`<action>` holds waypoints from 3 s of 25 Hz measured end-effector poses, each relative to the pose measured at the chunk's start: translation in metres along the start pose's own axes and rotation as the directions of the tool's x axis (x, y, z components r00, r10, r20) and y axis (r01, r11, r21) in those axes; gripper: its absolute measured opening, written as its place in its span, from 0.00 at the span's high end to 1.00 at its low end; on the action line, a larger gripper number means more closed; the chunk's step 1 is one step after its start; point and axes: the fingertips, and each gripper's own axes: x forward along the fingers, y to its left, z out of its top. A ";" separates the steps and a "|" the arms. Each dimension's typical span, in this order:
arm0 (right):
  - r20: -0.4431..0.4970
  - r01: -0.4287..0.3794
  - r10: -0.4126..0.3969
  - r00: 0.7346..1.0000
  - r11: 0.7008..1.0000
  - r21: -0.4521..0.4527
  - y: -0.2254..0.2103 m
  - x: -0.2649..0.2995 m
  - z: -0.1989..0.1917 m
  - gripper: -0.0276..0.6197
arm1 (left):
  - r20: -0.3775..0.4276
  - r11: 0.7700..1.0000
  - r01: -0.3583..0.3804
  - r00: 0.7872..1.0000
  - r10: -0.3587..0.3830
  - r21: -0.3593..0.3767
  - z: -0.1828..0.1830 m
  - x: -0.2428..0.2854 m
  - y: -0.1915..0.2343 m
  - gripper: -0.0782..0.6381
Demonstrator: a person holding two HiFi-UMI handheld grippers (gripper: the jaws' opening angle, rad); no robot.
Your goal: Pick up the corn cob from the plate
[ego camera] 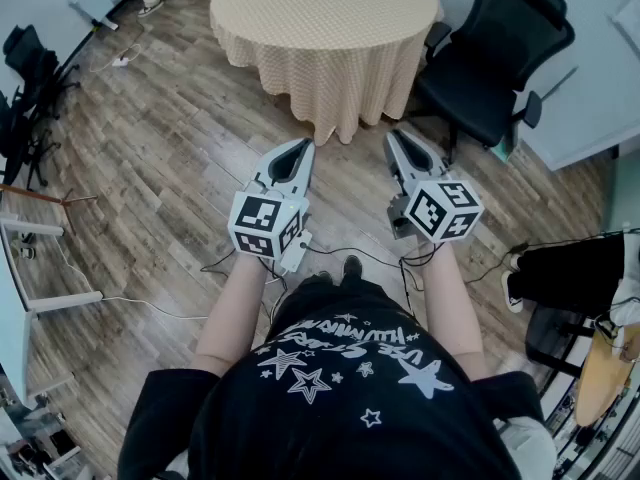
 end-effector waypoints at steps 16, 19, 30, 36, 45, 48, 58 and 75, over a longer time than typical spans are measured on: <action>-0.030 0.003 -0.004 1.000 1.000 -0.025 0.014 -0.004 -0.007 0.87 | 0.006 1.000 0.003 1.000 -0.003 -0.009 -0.003 -0.013 -0.002 0.88; -0.034 0.000 -0.001 0.999 1.000 -0.028 0.016 -0.002 -0.009 0.87 | 0.007 1.000 0.002 1.000 -0.002 -0.006 -0.004 -0.015 -0.001 0.88; 0.047 -0.005 0.005 0.999 1.000 0.017 0.020 -0.003 -0.004 0.87 | 0.036 1.000 0.016 0.999 -0.015 -0.011 -0.003 -0.023 0.011 0.88; 0.072 0.002 -0.003 0.997 1.000 0.018 0.015 0.000 -0.003 0.87 | 0.028 1.000 0.012 1.000 -0.012 0.002 -0.005 -0.022 0.017 0.88; 0.062 -0.075 0.072 0.995 0.996 0.044 -0.014 0.053 0.002 0.87 | 0.014 0.998 -0.058 0.998 0.058 -0.003 -0.007 0.009 0.047 0.88; 0.052 -0.071 0.069 0.996 0.996 0.044 -0.038 0.080 0.006 0.87 | 0.001 0.997 -0.082 0.997 0.082 -0.008 -0.009 0.031 0.062 0.88; 0.013 -0.113 0.113 0.994 0.989 0.097 -0.126 0.173 0.041 0.87 | -0.027 0.987 -0.159 0.987 0.159 -0.028 0.006 0.133 0.112 0.88; -0.017 -0.149 0.154 0.988 0.976 0.157 -0.247 0.280 0.084 0.87 | -0.071 0.961 -0.270 0.961 0.266 -0.060 0.023 0.253 0.157 0.88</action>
